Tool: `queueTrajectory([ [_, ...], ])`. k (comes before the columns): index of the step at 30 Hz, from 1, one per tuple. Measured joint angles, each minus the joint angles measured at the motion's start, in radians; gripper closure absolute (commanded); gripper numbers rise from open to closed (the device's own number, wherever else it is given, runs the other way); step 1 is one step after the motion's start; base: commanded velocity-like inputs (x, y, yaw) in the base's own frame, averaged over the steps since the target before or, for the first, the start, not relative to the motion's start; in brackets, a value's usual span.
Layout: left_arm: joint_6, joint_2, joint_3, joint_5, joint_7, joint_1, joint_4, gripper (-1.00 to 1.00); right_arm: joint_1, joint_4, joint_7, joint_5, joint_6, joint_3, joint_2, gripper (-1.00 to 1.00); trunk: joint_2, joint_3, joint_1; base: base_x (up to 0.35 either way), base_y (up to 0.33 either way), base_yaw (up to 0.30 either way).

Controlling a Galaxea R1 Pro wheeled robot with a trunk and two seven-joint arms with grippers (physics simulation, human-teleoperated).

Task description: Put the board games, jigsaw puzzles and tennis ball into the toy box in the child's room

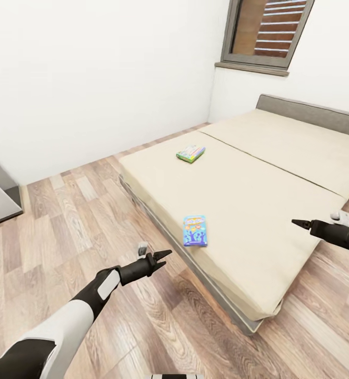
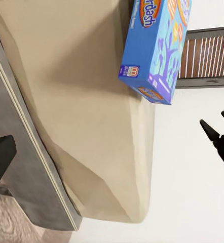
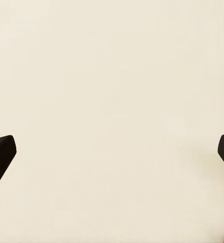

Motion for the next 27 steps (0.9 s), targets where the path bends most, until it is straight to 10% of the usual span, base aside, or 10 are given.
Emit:
queueTrajectory([
  [27,-0.021,0.004,0.001,-0.001,-0.032,0.022,-0.001,-1.0,0.024,-0.039,0.0,0.0,0.0,0.0,0.0,-1.0,0.0,0.0,0.0,0.007,0.003,-0.01],
])
